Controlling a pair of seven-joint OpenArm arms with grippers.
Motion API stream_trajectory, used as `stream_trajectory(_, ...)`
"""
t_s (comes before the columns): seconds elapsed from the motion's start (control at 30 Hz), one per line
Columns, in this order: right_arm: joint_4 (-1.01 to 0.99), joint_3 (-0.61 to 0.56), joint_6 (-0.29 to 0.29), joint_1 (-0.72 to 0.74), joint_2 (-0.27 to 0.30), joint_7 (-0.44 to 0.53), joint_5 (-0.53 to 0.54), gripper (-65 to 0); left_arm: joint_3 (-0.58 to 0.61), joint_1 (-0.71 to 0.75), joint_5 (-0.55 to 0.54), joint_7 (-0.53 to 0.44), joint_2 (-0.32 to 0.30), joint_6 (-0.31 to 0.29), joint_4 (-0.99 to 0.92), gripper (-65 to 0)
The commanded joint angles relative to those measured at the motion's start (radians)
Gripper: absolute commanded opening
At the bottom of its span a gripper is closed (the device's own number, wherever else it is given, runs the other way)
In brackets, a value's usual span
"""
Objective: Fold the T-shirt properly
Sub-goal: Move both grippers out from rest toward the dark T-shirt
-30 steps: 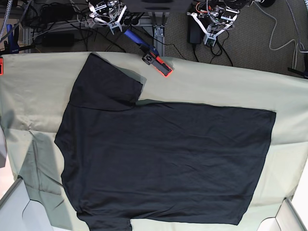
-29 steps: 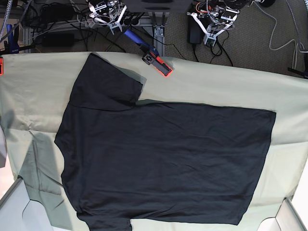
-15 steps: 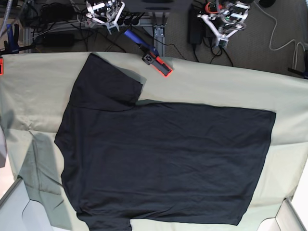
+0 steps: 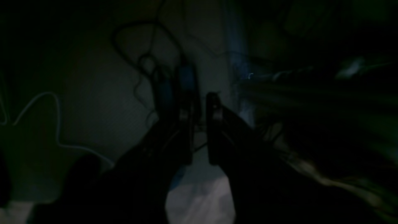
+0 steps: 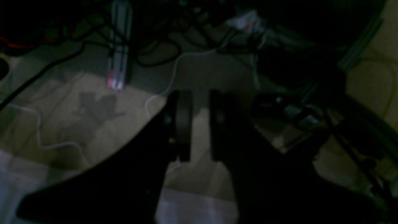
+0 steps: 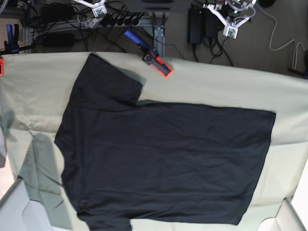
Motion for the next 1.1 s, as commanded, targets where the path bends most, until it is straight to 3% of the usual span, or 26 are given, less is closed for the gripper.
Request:
stream_trajectory(0.0, 0.041, 0.002, -0.005, -0.036, 0.023, -0.01, 0.006, -55.5, -0.019, 0.027, -0.02, -0.003, -0.006, -0.037, 0.046, -58.0)
stream_trajectory(0.2, 0.24, 0.003, -0.006, -0.166, 0.096, -0.085, 0.01, -55.5, -0.119, 0.151, -0.097, 0.038, -0.006, -0.119, 0.269, -58.0)
stream_trajectory(0.43, 0.466, 0.007, -0.013, -0.328, 0.161, -0.095, 0.013, -55.5, -0.195, 0.293, -0.123, 0.072, -0.028, -0.135, 0.496, -57.3)
stream_trajectory(0.53, 0.579, 0.045, -0.013, -0.408, 0.164, -0.138, 0.012, -55.4, -0.246, 0.333, -0.155, 0.127, -0.043, -0.17, 0.557, -50.8)
stream_trajectory(0.63, 0.696, 0.116, -0.013, -0.493, 0.165, -0.177, 0.013, -54.8, -0.322, 0.352, -0.266, 0.257, -0.053, -0.21, 0.606, -43.2)
stream_trajectory(0.7, 0.773, 0.175, -0.012, -0.537, 0.174, -0.177, 0.063, -50.3, -0.383, 0.35, -0.36, 0.361, -0.06, -0.248, 0.631, -39.7)
stream_trajectory(0.8, 0.877, 0.258, -0.012, -0.558, 0.198, -0.177, 0.152, -42.7, -0.459, 0.351, -0.48, 0.441, -0.08, -0.309, 0.653, -39.4)
stream_trajectory(0.97, 1.002, 0.422, -0.012, -0.488, 0.197, -0.189, 0.301, -42.3, -0.525, 0.351, -0.552, 0.478, -0.113, -0.38, 0.662, -39.4)
stream_trajectory(1.07, 0.986, 0.489, -0.012, -0.405, 0.194, -0.192, 0.35, -42.3, -0.525, 0.351, -0.558, 0.486, -0.131, -0.386, 0.662, -39.4)
